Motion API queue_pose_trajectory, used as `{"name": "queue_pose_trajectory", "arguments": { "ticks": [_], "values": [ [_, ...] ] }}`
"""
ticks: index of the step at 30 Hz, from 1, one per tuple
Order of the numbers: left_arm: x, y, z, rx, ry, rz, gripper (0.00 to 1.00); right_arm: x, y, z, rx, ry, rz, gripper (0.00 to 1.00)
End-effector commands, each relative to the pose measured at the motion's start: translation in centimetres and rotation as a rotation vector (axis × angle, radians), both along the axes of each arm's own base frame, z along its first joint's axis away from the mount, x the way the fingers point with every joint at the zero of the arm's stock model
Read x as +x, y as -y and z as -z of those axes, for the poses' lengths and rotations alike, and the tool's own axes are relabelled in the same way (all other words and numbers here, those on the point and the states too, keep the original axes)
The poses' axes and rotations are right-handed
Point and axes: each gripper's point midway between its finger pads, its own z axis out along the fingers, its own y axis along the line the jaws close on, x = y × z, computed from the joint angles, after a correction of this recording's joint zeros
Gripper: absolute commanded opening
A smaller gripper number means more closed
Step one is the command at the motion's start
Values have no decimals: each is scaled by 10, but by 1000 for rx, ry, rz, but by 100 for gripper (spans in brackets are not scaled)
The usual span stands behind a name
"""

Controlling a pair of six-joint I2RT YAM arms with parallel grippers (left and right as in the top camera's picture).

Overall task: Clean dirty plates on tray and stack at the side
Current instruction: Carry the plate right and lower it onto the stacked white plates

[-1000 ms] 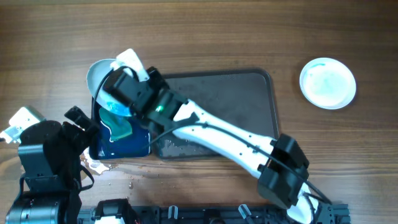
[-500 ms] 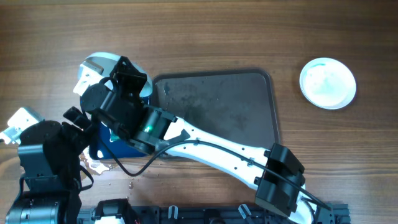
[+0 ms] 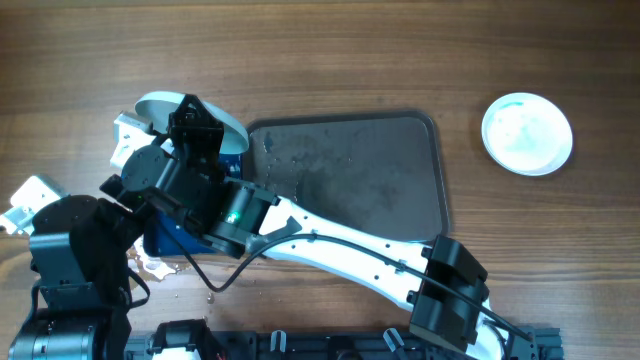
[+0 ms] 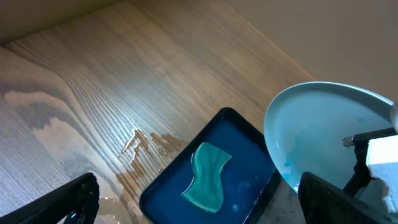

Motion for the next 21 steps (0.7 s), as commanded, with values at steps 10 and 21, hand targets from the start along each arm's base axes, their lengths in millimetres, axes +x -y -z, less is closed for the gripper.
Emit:
{"name": "queue_pose_trajectory", "arguments": {
  "ticks": [10, 21],
  "values": [
    [1, 3, -6, -7, 19, 17, 100, -13, -15, -5, 30, 5, -33, 4],
    [0, 3, -4, -7, 11, 18, 100, -53, -27, 59, 359, -378, -21, 4]
  ]
}}
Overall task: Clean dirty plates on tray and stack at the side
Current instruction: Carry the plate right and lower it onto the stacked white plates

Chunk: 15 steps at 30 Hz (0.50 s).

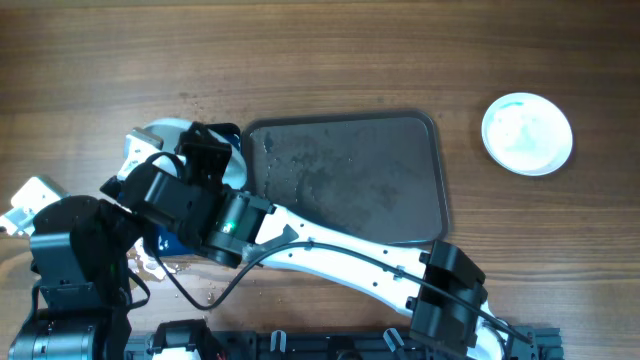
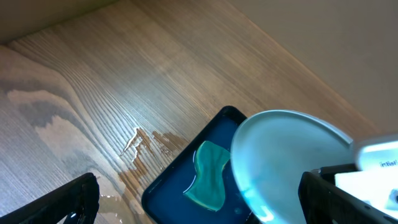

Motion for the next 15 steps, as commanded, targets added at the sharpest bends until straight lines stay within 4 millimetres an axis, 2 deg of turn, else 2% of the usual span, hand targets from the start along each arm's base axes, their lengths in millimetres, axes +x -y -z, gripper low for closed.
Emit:
{"name": "queue_pose_trajectory", "arguments": {
  "ticks": [1, 5, 10, 13, 15],
  "values": [
    [2, 3, -6, -9, 20, 20, 100, -31, -29, 21, 277, -223, -23, 5],
    [0, 4, -4, -9, 11, 20, 100, -50, -37, 46, 513, -500, 57, 4],
    [-2, 4, -1, -13, -3, 18, 100, -49, -36, 63, 692, -760, 163, 4],
    [0, 8, 1, -31, -6, 38, 100, -15, -6, 77, 802, -924, 335, 4],
    [3, 9, 3, -43, -14, 39, 100, 21, 29, 85, 842, -1017, 432, 4]
  ]
}}
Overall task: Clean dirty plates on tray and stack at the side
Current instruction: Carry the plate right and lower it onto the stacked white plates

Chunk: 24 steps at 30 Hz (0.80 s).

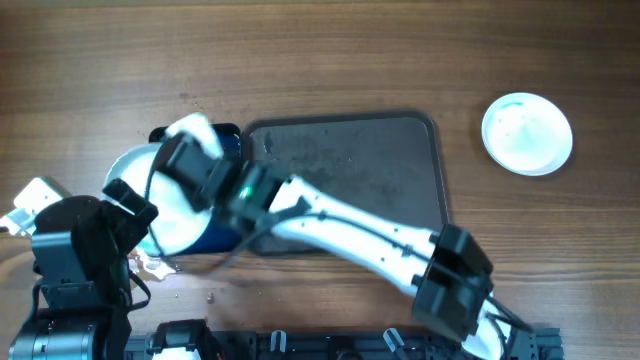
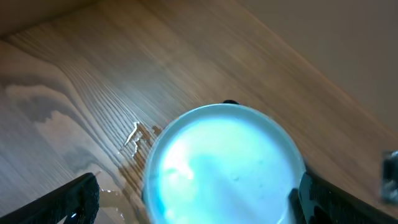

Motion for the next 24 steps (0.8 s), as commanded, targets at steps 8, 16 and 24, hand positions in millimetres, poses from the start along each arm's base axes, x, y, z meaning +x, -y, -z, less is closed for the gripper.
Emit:
{"name": "queue_pose_trajectory", "arguments": {
  "ticks": [8, 16, 24],
  "values": [
    [35, 26, 33, -132, -142, 114, 100, 155, 272, 41, 3, -416, 642, 4],
    [81, 59, 113, -340, -445, 213, 100, 121, 543, 103, -58, -665, 1139, 5],
    [112, 71, 135, -412, -455, 257, 100, 57, 650, 140, -90, -745, 1402, 5]
  ]
}}
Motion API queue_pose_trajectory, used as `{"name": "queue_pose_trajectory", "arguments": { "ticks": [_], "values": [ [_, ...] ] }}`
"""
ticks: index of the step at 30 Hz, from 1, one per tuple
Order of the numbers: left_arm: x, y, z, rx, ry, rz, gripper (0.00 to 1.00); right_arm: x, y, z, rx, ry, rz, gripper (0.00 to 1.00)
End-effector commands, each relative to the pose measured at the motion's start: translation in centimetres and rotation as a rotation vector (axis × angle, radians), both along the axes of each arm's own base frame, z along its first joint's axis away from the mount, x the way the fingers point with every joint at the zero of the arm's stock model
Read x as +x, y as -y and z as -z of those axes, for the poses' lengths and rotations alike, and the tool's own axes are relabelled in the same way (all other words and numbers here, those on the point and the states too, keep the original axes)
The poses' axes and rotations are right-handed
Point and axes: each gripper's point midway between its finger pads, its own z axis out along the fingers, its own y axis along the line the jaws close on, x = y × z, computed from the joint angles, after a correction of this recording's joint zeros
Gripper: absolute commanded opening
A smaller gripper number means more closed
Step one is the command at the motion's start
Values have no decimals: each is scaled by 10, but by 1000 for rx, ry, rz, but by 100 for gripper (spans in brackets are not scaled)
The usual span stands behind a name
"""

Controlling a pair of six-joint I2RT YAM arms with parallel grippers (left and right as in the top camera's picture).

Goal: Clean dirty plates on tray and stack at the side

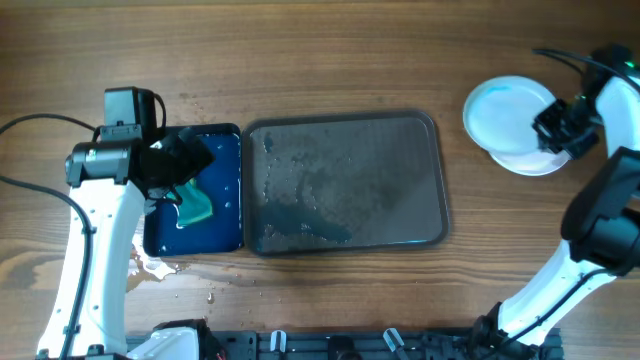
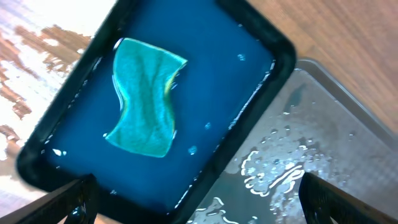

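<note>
A white plate [image 1: 503, 104] sits partly over a second white plate [image 1: 532, 156] at the table's right side. My right gripper [image 1: 556, 126] is at the upper plate's right rim and looks shut on it. The wet grey tray [image 1: 345, 180] in the middle holds no plates; it also shows in the left wrist view as tray [image 2: 336, 149]. My left gripper [image 1: 176, 164] hangs open over the blue basin [image 1: 225, 140], with nothing between its fingers. In the wrist view the left gripper [image 2: 205, 208] is above the basin [image 2: 249, 68] and the teal sponge [image 2: 144, 102] lying in it.
The sponge [image 1: 197, 205] lies in the basin's lower half. Spilled water [image 1: 150, 266] wets the wood at the basin's front left corner. The basin and tray stand side by side, touching.
The right arm was stretched across to the left with the plate flat over the basin; now it holds the plate at the far right over the other plate. The left arm now reaches over the basin.
The right gripper held a white plate tilted at the basin's far edge while the left arm stayed folded at the front left. Then the plate lay lower, then flat over the basin. Now it is at the right, on the other plate, and the sponge lies uncovered.
</note>
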Motion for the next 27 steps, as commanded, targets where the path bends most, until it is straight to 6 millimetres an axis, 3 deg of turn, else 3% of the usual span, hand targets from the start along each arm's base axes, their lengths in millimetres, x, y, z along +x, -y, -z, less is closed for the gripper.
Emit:
{"name": "queue_pose_trajectory", "arguments": {
  "ticks": [1, 6, 7, 8, 12, 14, 16, 18, 19, 22, 23, 24, 27],
  "values": [
    [5, 8, -3, -37, 13, 12, 100, -23, 27, 15, -36, -54, 58, 4],
    [4, 8, -3, -37, 12, 12, 100, -42, 50, 21, -41, -73, 144, 4],
    [4, 8, -3, -37, 12, 12, 100, -42, 50, 21, -39, -73, 141, 10],
    [5, 8, -3, -37, 13, 12, 100, -38, 45, 21, -15, -57, 115, 34],
    [5, 8, -3, -37, 13, 12, 100, -21, 25, 21, 20, -17, 8, 44],
    [4, 8, -3, -37, 12, 12, 100, -11, 12, 19, 13, -5, -69, 71],
    [4, 8, -3, -37, 12, 12, 100, -5, 5, 16, 8, 2, -106, 75],
    [4, 8, -3, -36, 12, 13, 100, 8, -6, -1, -19, 41, -166, 83],
    [4, 8, -3, -36, 13, 13, 100, 18, -13, -19, -47, 95, -214, 88],
    [5, 8, -5, -30, 25, 27, 100, 33, -29, -68, -119, 221, -309, 91],
    [5, 8, -8, -28, 37, 33, 100, 38, -38, -90, -147, 277, -342, 91],
    [5, 8, -16, -15, 70, 59, 100, 41, -56, -127, -192, 368, -408, 92],
    [0, 13, -44, 12, 176, 115, 100, 37, -91, -188, -253, 519, -504, 91]
  ]
}}
